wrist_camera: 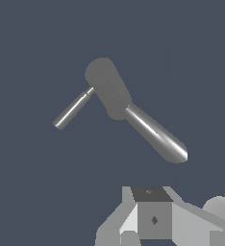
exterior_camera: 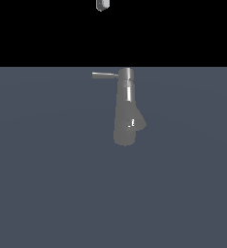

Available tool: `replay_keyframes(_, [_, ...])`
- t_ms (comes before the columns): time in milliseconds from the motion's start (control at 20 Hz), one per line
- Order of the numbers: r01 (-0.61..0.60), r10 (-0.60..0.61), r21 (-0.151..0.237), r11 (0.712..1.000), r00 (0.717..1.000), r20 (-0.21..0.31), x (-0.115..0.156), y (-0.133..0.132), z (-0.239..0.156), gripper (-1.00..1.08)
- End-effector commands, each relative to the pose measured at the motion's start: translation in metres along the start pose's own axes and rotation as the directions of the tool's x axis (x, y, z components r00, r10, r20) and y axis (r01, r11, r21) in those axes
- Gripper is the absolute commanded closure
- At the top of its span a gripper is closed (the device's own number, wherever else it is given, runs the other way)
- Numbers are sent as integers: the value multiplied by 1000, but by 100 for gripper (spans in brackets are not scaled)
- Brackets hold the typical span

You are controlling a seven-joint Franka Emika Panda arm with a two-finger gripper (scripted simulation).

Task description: Turn on the faucet by rotating a designated handle.

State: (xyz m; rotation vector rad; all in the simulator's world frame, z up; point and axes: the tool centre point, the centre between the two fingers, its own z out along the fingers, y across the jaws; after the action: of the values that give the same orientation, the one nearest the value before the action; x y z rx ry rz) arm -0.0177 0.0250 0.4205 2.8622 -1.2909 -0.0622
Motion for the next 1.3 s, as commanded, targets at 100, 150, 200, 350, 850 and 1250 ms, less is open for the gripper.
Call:
replay_keyframes(100, [-111,111,-3,994,994,2,16,-25,20,108])
replay_keyframes(150, [-136,136,-4,991,991,3,19,-30,25,108])
replay_keyframes(200, [-160,160,-4,987,987,3,23,-35,30,108])
replay_keyframes(350, [-231,232,-7,973,973,3,32,-51,46,108])
replay_keyframes(850, [-459,460,-17,888,888,1,61,-99,106,108])
replay_keyframes(1250, [-593,593,-22,805,805,-5,76,-126,152,108])
